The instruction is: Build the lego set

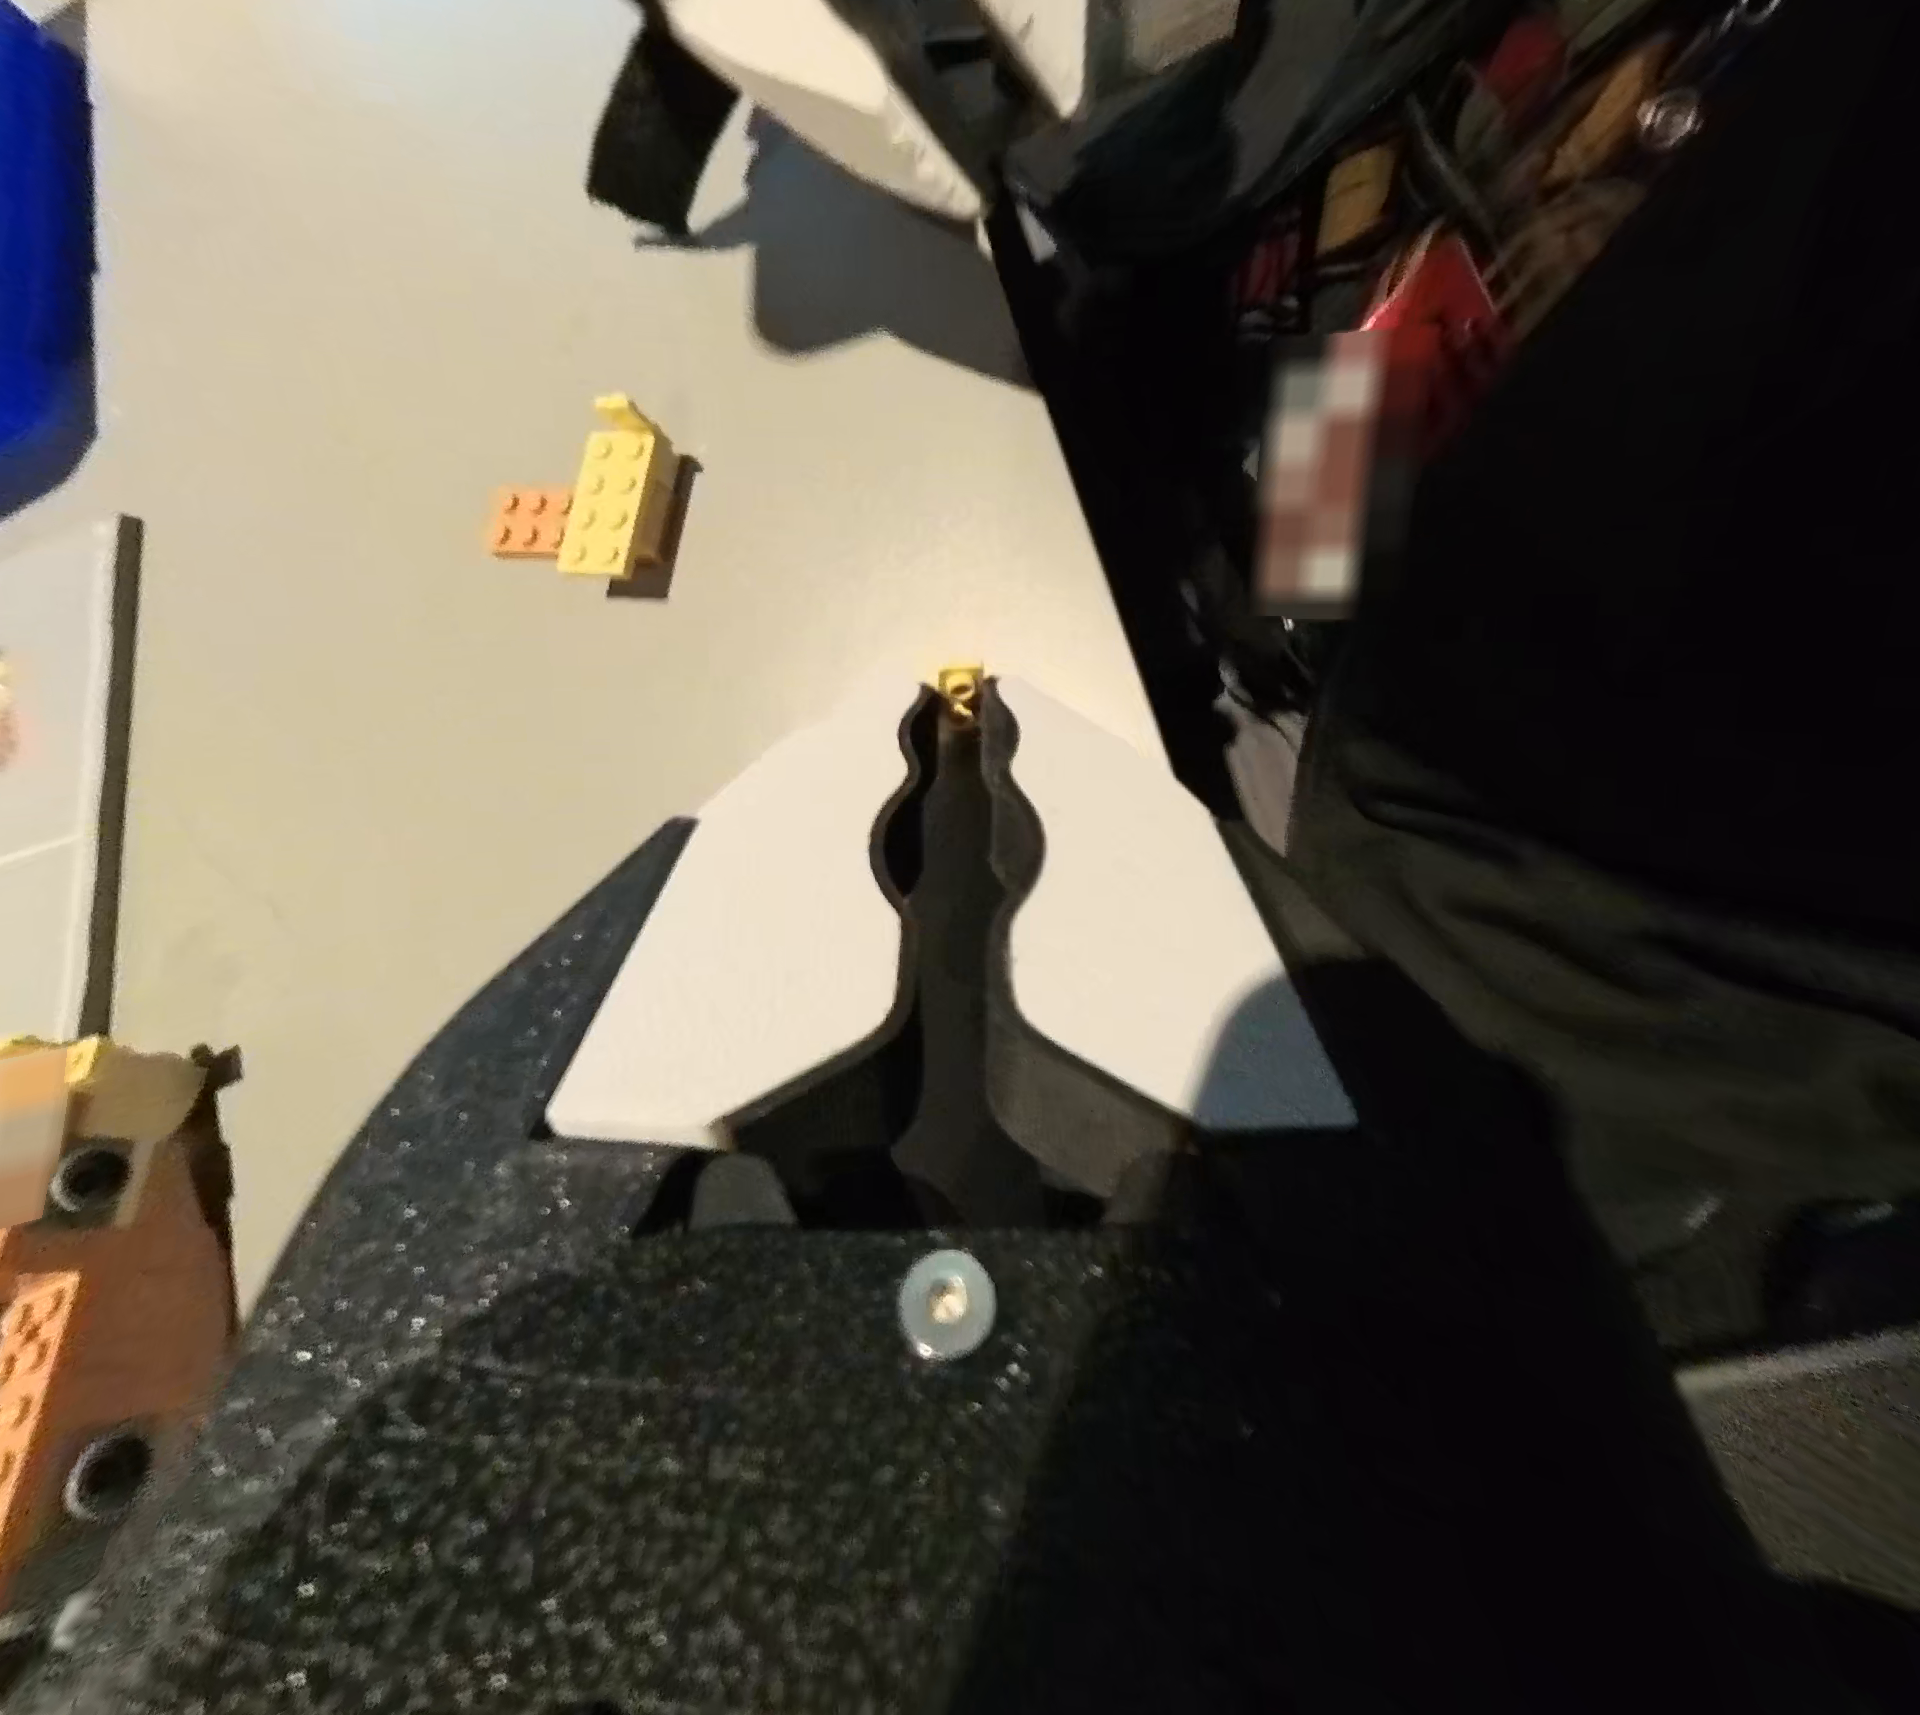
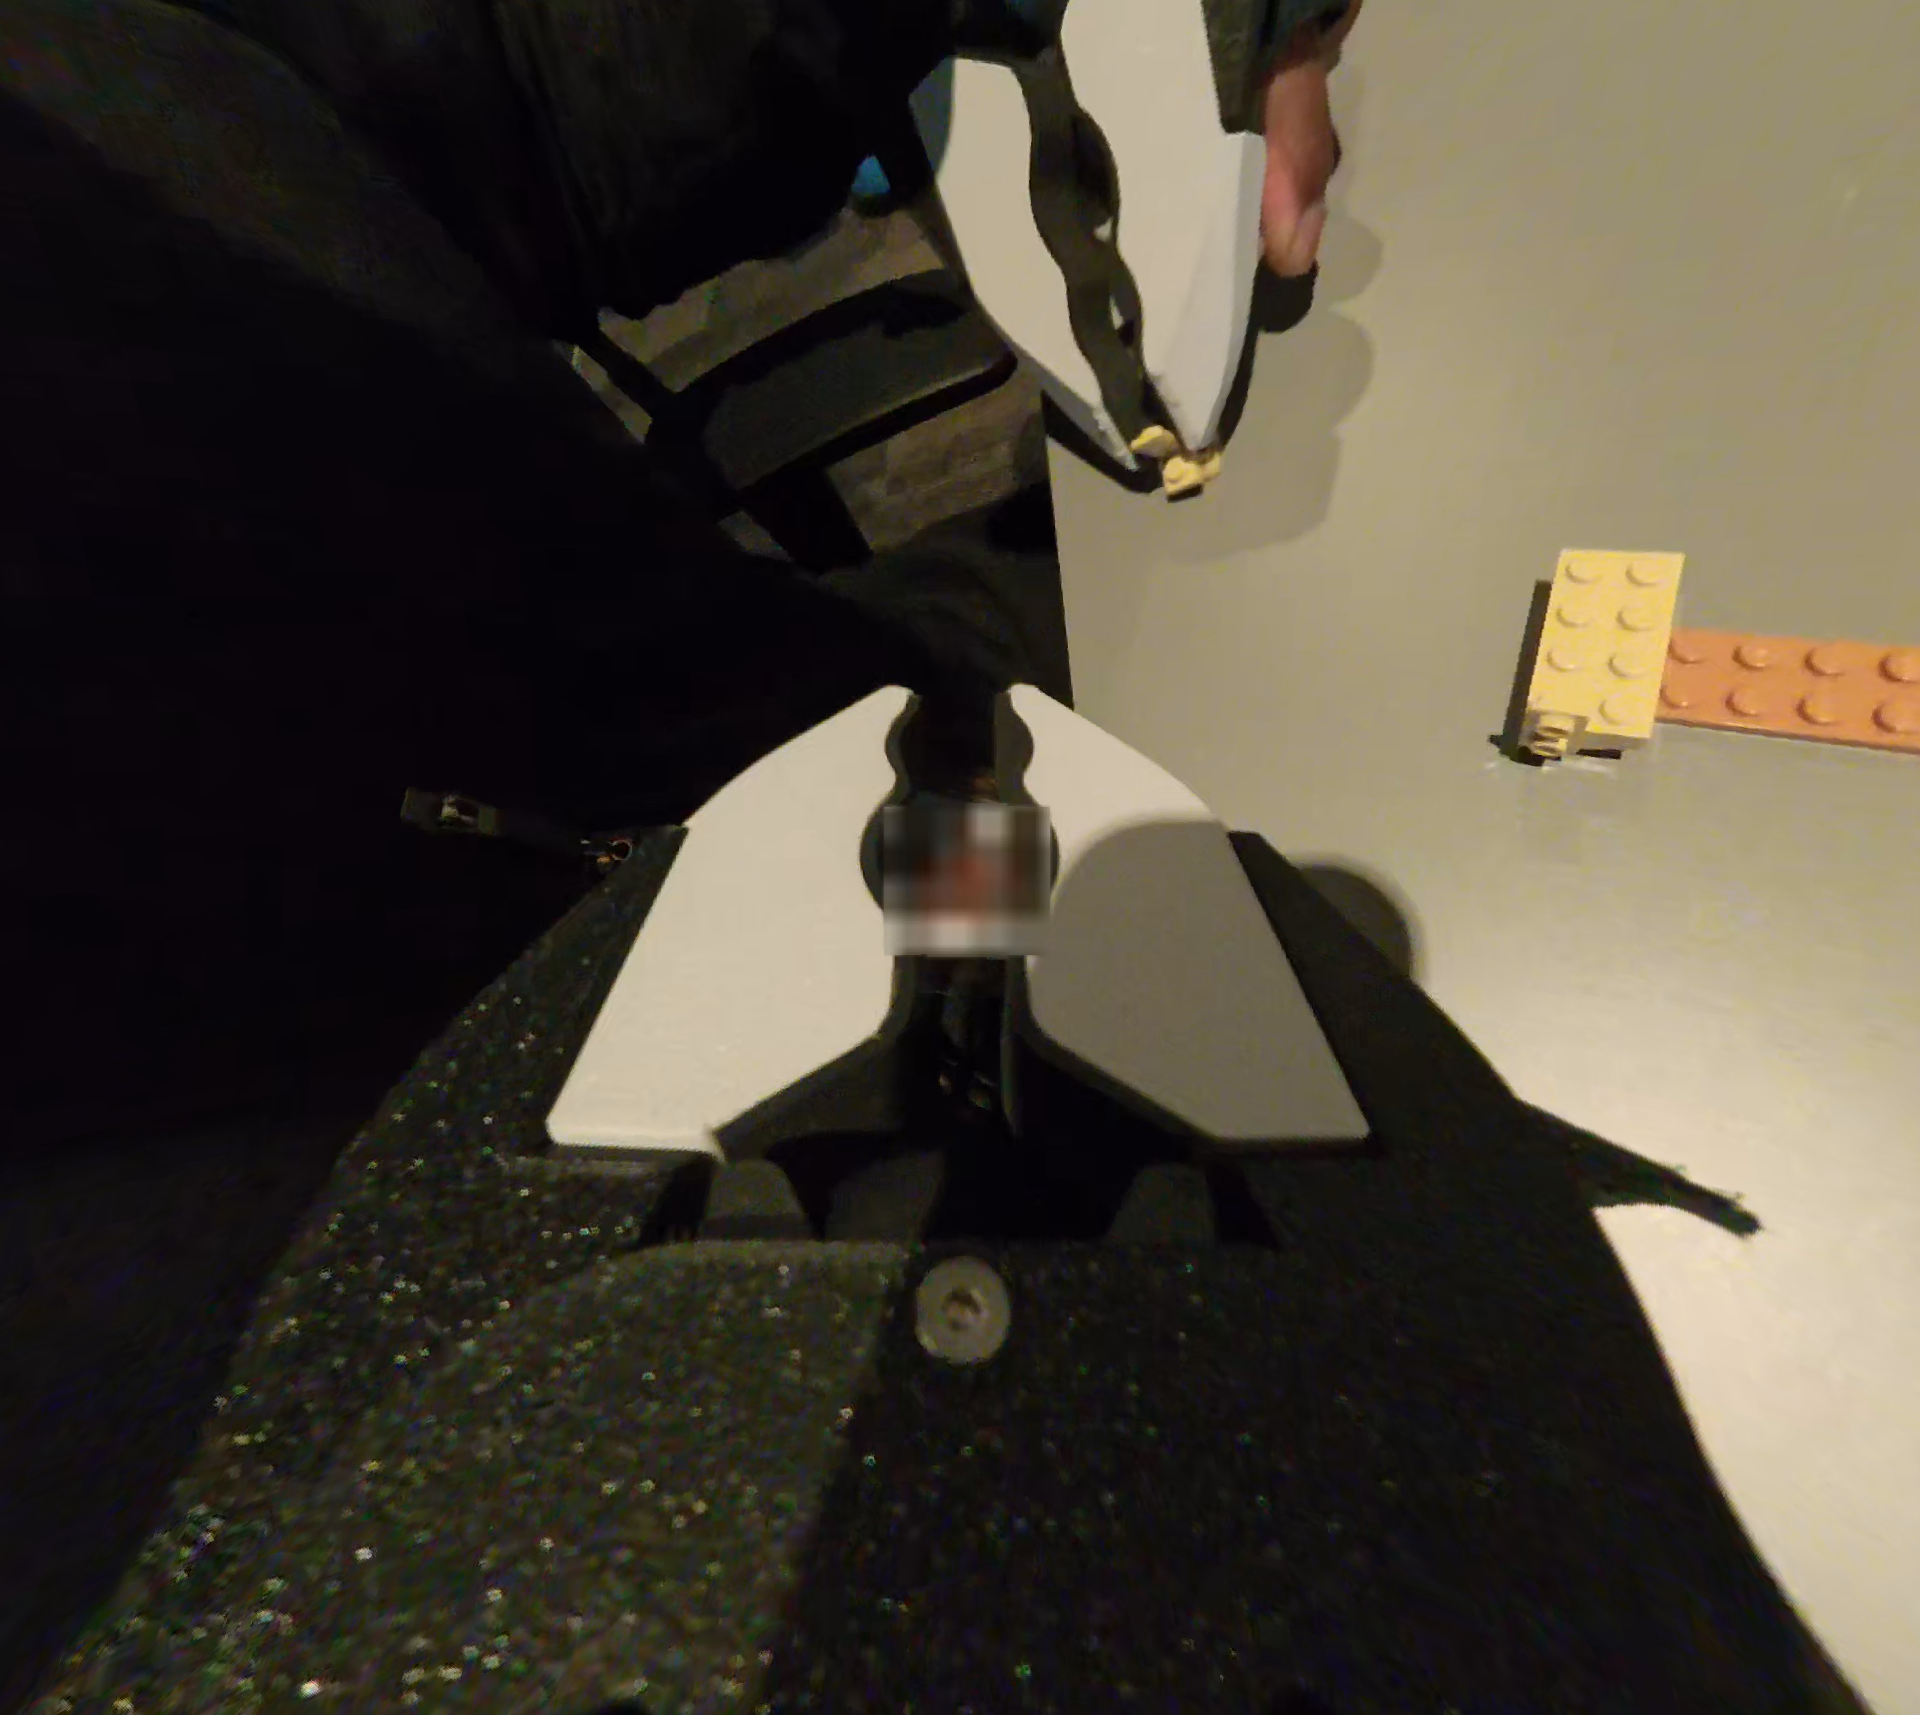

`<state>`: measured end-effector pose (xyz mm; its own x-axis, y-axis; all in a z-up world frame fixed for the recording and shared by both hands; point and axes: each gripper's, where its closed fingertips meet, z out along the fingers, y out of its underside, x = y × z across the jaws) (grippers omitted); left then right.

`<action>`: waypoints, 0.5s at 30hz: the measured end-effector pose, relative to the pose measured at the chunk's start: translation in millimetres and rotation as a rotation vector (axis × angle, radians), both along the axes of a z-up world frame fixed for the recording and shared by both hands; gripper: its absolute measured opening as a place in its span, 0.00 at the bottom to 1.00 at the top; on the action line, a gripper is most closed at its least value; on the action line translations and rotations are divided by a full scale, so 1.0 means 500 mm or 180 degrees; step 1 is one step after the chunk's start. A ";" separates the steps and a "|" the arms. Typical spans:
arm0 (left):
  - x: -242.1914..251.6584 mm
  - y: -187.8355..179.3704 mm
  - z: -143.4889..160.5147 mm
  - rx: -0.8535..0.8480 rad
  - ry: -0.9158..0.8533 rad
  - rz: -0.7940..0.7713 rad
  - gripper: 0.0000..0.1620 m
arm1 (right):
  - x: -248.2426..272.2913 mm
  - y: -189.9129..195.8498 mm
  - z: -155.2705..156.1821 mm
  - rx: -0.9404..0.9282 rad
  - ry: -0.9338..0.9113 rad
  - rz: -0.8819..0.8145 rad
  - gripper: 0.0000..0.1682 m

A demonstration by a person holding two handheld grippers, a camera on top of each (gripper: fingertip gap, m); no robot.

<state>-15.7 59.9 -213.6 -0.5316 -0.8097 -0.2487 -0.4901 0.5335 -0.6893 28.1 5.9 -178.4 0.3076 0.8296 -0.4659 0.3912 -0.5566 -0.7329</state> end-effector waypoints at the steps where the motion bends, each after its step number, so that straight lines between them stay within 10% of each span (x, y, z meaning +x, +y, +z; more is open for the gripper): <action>1: -0.002 0.004 -0.002 0.0000 0.0030 0.0016 0.04 | 0.001 -0.001 0.000 0.0001 0.0002 0.0002 0.08; 8: -0.016 0.024 0.037 -0.0265 -0.0084 0.0265 0.05 | 0.006 -0.005 0.003 0.0045 0.0066 -0.0053 0.07; 15: -0.022 0.023 0.067 -0.0895 -0.0344 0.1557 0.04 | -0.003 0.014 0.001 0.0149 0.0134 -0.0309 0.07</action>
